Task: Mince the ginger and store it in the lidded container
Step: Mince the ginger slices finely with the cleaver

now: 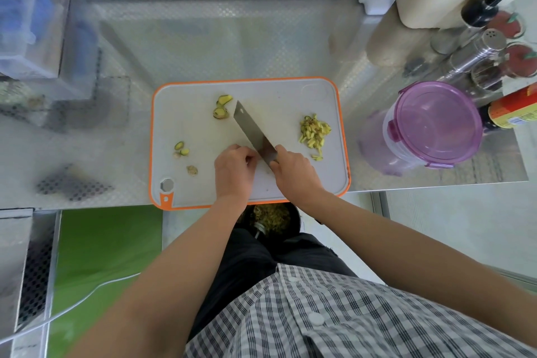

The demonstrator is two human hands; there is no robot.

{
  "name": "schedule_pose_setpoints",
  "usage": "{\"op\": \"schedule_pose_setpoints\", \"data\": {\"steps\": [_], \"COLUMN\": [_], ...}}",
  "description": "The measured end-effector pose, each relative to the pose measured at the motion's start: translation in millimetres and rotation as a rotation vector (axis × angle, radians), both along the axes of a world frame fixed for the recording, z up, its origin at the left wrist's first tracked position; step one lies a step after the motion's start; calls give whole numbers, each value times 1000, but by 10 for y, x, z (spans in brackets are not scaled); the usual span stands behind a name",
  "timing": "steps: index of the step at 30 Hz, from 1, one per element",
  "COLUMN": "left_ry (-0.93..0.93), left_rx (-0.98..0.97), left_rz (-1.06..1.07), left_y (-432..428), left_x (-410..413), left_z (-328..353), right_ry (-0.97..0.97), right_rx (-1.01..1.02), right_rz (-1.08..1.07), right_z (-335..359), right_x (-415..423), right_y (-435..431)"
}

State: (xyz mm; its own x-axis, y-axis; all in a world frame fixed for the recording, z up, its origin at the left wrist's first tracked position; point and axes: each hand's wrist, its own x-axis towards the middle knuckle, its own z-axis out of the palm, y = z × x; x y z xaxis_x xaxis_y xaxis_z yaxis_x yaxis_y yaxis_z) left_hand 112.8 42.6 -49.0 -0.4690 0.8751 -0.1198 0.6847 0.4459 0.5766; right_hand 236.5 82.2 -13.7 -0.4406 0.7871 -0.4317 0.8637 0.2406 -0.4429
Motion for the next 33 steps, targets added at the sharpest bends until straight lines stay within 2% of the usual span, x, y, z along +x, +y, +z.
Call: {"op": "schedule_pose_setpoints", "data": {"steps": [6,11,24,30,33], "left_ry": [1,5,-3,10,-43], "left_rx": [16,10,23,22,54], "left_rz": [24,28,40,4,0], "left_y": [-25,-1,11,20,-12], "left_x": [-5,0,35,-3,-30], "left_z": [17,20,-1,-11,5], "right_ry": [50,-4,-66,56,123], "right_rx": [9,43,9,-5,8], "right_rz": [11,71,72,-43,-120], "right_z": [60,71,9,-59,-53], "right_x": [127,125,53,44,47], "right_y": [-50,-56,-56,-20,69]}}
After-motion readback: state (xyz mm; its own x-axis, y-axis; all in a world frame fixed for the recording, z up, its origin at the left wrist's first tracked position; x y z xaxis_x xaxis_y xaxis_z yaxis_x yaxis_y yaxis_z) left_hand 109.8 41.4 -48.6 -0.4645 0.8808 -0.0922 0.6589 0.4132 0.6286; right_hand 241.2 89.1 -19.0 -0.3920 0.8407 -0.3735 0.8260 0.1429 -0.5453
